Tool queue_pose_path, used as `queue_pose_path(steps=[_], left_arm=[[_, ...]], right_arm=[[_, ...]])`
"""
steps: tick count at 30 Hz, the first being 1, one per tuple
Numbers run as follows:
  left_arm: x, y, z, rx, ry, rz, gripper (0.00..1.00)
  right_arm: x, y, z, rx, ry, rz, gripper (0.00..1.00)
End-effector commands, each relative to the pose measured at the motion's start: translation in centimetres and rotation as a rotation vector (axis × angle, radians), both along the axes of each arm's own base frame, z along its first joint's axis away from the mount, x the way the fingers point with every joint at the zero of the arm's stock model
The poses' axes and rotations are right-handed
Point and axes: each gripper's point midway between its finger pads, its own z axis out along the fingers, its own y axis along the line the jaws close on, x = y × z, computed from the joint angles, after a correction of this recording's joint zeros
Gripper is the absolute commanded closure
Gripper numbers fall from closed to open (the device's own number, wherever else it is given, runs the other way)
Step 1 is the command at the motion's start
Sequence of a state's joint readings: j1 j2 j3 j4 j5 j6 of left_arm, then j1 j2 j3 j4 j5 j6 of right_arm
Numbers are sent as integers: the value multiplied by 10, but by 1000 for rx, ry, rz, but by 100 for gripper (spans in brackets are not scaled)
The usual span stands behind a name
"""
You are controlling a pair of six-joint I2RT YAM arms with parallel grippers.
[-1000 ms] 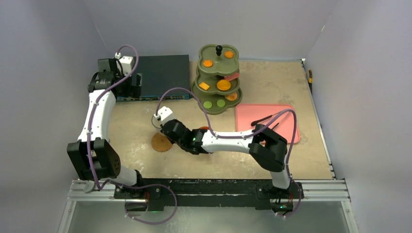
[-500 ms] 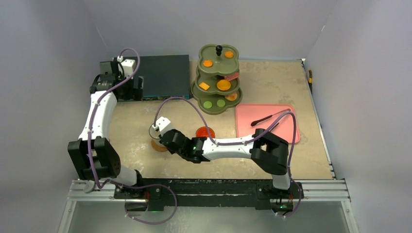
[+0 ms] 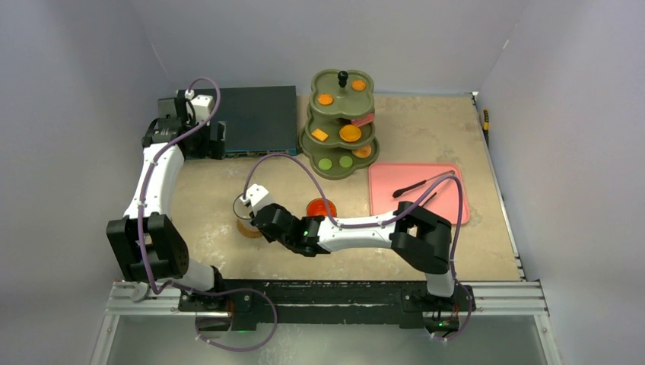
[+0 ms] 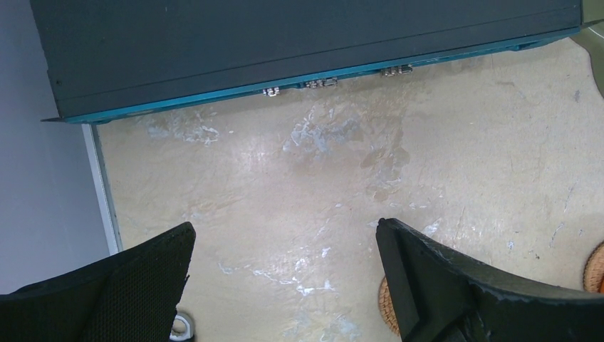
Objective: Serve the afternoon tea
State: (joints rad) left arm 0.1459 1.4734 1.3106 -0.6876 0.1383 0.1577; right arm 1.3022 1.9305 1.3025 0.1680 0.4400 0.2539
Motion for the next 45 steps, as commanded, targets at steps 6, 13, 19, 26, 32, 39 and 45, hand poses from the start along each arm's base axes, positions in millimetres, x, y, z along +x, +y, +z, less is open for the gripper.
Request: queue_pose_path(steps=[6,13,19,26,32,39,45], left_arm=[[7,2,1,-5,-32,5,1],[7,3,1,2,-33,6,1],[5,2,-5,-11,-24,7,1],[2,0,-13,-17,-10,1,1],[0,-2,-15,-20,-8,-14,1],[1,-7,-18,-31,-33,-44,1],[2,-4,-26,4,-76,-60,1]], right_arm=[[-5,24,44,187,-33,3,100],[-8,20,27,150,-21,-9,100],[-8,18,16,119,-14,-15,78],[-5,15,21,118,-30,-32,45],[-5,7,45,145,-43,-41,28],[22,-62,91,217,-61,-184,4],[65,-178,102,305,-43,-413,2]])
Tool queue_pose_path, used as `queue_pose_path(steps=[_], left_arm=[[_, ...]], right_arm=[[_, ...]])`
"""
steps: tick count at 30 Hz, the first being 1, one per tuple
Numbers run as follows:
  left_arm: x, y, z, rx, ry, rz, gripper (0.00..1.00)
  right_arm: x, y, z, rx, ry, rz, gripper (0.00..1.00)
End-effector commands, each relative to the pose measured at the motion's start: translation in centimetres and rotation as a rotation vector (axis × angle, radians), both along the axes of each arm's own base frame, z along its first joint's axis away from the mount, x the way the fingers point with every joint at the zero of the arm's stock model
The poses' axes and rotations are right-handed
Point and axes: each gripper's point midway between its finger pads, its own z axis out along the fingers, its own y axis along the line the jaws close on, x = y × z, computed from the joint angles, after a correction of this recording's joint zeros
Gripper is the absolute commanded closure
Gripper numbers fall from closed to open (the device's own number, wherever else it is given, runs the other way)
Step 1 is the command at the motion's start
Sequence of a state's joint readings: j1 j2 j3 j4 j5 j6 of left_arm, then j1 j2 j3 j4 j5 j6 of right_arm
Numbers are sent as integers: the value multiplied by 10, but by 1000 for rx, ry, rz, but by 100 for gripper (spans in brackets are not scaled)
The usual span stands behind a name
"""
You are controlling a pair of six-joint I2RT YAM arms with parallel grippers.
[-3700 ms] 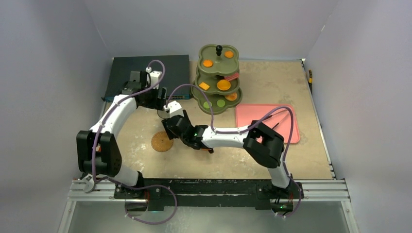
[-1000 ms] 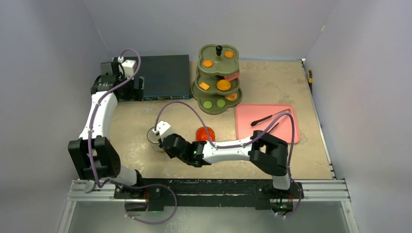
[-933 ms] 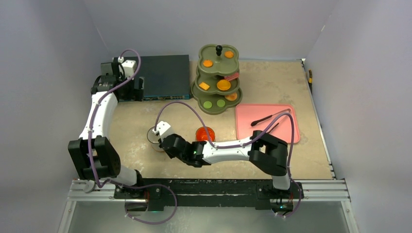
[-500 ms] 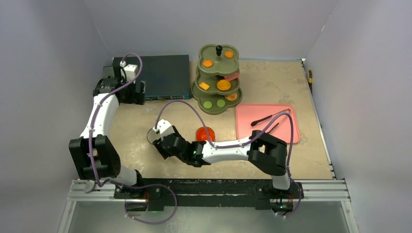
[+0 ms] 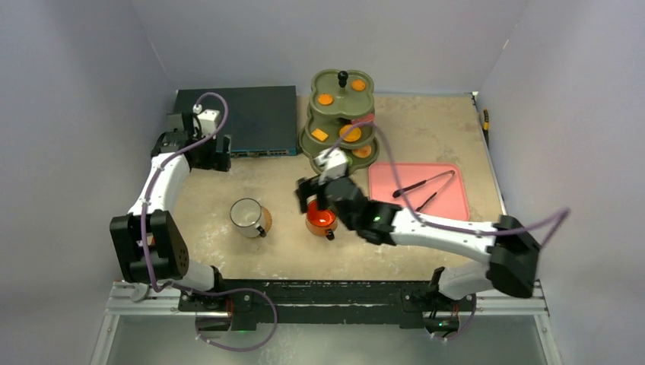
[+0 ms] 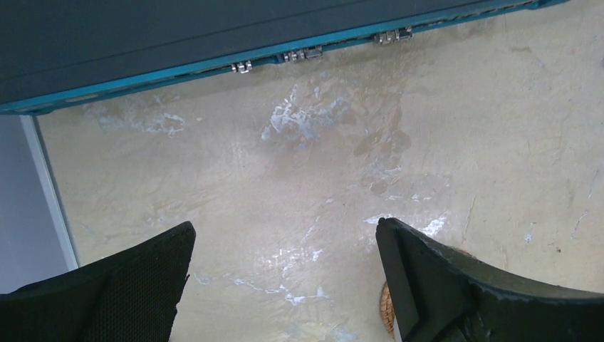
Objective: Serve the afternoon tea
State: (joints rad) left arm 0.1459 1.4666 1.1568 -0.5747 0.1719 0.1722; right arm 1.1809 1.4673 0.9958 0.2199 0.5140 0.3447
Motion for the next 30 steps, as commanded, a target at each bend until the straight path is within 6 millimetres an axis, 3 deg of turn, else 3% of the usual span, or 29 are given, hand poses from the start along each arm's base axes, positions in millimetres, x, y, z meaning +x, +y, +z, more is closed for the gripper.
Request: queue_pose_path(steps=[1,4,8,14,19,21,25,30], left_arm=[[11,2,13,22,-118,-31,1],[15,0,5,14,-144,-37,1],[23,-5,-4,-20,-180,-40,1],[35,-10,-17,-49,-258,-41,1],[42,-13,-34,-89,-303,-15,1],[39,-17,-42,-129,-327,-2,1],[38,-26,-48,-194,-425,15,1],[37,-33,-50,-244,-520,13,1]], right_arm=[[34,-90,9,80,7,-228,2],[53,-151,11,113,-7,-361,2],[85,-229,-1,87,29,-571,2],[127,-327,-41,103,123,-920,2],[135,-379,-60,19,25,-1118,2],[133,-393,-59,-19,-62,-1156,2],[137,-406,-42,17,-218,-1182,2],[142,-420,-51,-26,-258,-1218,2]])
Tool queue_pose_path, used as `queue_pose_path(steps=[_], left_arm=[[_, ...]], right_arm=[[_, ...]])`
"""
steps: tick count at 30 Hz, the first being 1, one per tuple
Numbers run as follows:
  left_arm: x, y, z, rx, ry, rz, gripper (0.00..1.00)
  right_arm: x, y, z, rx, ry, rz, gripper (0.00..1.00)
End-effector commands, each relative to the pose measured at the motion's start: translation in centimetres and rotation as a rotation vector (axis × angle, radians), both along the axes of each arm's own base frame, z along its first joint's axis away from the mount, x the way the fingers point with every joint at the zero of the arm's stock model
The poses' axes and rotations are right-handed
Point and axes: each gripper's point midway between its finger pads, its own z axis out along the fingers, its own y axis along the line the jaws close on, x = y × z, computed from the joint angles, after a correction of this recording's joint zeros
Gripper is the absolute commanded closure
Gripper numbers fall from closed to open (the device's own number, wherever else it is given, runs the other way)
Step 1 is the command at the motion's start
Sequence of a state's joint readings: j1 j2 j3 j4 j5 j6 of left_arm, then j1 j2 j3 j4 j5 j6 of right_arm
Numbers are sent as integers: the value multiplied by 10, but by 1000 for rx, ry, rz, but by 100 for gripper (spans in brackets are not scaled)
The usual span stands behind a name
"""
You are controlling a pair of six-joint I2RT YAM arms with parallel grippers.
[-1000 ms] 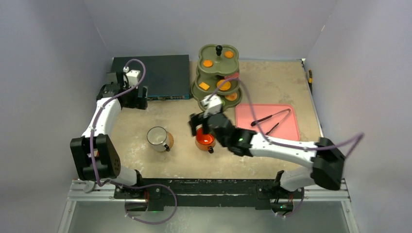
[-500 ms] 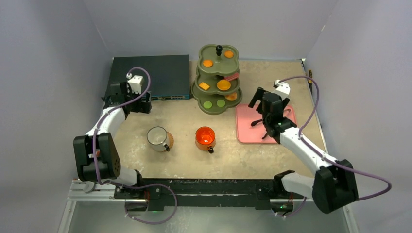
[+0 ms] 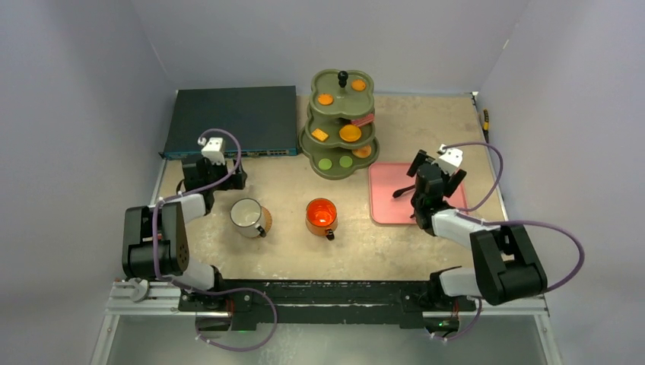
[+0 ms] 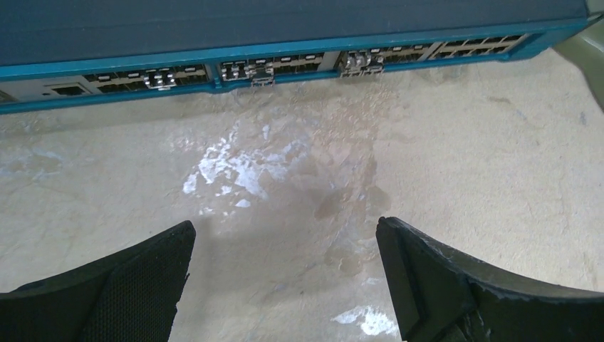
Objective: Serve the afternoon tea
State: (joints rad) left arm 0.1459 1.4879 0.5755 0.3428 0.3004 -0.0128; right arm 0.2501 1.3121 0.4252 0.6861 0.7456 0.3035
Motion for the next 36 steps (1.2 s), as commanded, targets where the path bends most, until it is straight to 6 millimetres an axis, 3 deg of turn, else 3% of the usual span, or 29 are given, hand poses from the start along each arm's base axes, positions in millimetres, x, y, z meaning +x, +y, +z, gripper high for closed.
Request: queue_pose_path(steps=[1,11,15,17,22,28,32,34,36], left_arm=[[26,-5,36,-69,-233,3,1],[22,5,29,-36,-344,66,1],[23,9,28,-18,-364,84,1],[18,6,30,-21,-403,76,1],[7,-3,36,13,-466,55,1],[7,-6,34,40,-466,58,1],[5,-10,28,86,-464,55,1],[6,-11,23,73,-458,67,1],[8,-10,26,94,-457,78,1]], right_arm=[[14,-19,32,-62,-149,-82,2],[27,-19,23,-117,-169,-41,2],[26,-19,29,-141,-246,-9,2],[29,-15,22,-109,-215,12,2],[29,-7,26,-122,-245,89,2],[35,9,28,-145,-252,253,2],[16,8,37,-224,-353,276,2],[26,12,18,-140,-261,290,2],[31,5,21,-136,-275,291,2]])
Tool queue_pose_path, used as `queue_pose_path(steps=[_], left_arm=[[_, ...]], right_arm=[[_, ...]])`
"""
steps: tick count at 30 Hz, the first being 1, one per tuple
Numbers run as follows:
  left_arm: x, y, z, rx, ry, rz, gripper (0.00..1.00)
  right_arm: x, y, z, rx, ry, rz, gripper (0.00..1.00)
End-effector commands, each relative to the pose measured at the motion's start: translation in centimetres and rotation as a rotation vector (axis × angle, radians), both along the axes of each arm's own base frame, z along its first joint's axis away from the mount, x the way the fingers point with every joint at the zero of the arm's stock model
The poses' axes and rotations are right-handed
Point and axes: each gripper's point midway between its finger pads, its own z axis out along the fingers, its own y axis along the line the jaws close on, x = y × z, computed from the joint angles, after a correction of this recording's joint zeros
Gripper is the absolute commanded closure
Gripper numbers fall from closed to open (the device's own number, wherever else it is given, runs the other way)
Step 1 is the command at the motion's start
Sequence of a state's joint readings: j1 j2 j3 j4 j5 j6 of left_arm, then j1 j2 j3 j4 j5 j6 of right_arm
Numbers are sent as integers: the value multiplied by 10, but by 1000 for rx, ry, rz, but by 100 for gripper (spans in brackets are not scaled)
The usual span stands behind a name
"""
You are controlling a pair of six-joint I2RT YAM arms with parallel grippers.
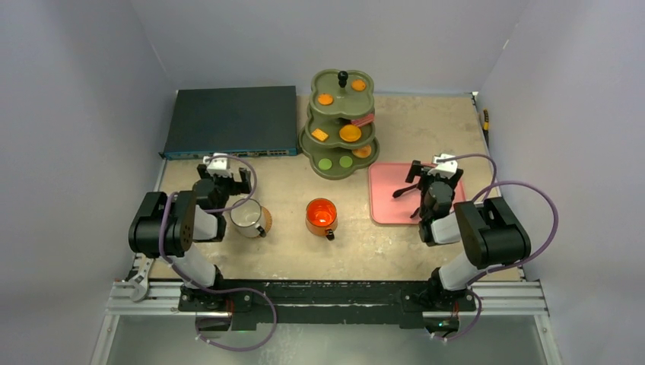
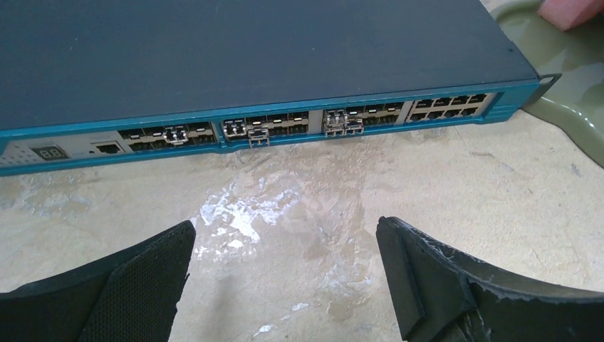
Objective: Serve the afternoon tea
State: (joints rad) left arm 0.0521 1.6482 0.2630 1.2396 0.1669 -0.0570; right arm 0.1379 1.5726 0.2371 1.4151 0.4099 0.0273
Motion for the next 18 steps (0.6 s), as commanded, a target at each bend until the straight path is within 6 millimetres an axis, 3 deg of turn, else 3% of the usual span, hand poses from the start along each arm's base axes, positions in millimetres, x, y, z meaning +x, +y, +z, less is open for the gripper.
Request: queue_pose_path(steps=[1,18], left_arm=[[4,3,9,32,-57,36,0],[4,4,7,39,-41,44,1]], right_arm=[[16,1,24,41,-75,53,2],[12,-3,32,15,-119,40,2]])
